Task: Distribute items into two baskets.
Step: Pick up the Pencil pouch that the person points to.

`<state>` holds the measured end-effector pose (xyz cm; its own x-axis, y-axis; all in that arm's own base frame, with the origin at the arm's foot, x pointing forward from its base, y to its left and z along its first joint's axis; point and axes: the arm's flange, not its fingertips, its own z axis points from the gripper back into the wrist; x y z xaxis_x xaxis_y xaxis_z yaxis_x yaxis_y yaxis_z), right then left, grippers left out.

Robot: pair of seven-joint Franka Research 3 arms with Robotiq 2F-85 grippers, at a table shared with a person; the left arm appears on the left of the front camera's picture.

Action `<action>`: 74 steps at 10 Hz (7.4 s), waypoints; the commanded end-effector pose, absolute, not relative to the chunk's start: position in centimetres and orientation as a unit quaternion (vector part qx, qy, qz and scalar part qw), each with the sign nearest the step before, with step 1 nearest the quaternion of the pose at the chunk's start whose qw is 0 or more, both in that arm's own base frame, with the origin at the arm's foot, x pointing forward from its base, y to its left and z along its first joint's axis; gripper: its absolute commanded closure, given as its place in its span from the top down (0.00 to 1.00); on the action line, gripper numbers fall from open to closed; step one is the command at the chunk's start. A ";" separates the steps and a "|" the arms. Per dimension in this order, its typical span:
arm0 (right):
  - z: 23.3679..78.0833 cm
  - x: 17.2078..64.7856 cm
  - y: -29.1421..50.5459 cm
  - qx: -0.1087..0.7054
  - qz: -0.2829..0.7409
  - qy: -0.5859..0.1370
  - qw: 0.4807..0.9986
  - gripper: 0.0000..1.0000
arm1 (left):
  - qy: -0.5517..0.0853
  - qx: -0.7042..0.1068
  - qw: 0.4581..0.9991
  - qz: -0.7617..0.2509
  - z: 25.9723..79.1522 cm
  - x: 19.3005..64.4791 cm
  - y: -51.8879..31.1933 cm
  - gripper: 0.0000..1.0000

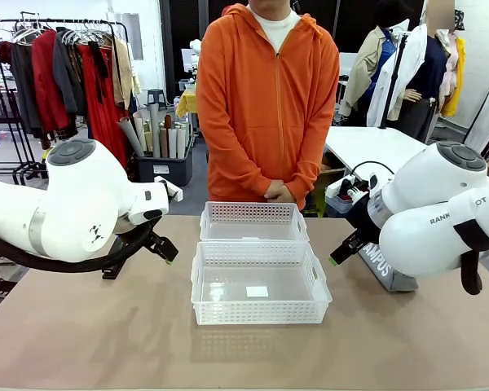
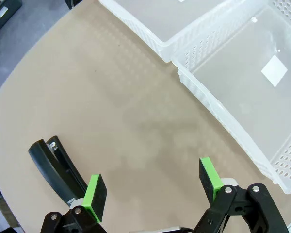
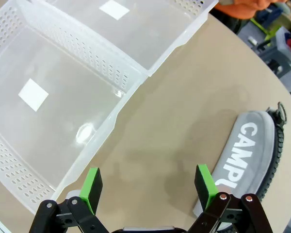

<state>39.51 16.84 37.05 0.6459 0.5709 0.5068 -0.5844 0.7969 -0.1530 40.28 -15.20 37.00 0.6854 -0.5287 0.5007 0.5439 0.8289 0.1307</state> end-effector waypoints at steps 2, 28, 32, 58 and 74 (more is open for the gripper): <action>37.4 39.5 17.1 0.037 0.312 -0.270 0.910 1.00 | -0.258 -0.037 0.919 -0.297 37.8 39.6 -14.6 1.00; 44.2 42.9 18.7 0.363 0.156 -0.188 0.899 1.00 | -0.177 -0.198 0.925 -0.272 44.6 42.5 -15.8 1.00; 44.7 44.7 16.9 0.493 0.105 -0.158 0.849 1.00 | -0.182 -0.436 0.870 -0.139 46.5 44.3 -15.3 1.00; 50.1 49.2 9.9 0.699 0.010 -0.042 0.714 1.00 | -0.085 -0.680 0.728 -0.020 49.8 46.9 -10.3 1.00; 50.1 49.2 9.9 0.699 0.010 -0.042 0.714 1.00 | -0.085 -0.680 0.728 -0.020 49.8 46.9 -10.3 1.00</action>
<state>49.36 9.87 49.97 0.9962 -0.0466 0.0732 -0.0720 0.0265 0.9971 46.98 -10.44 49.62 0.9853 0.0850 0.1480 0.1416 0.0775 -0.9869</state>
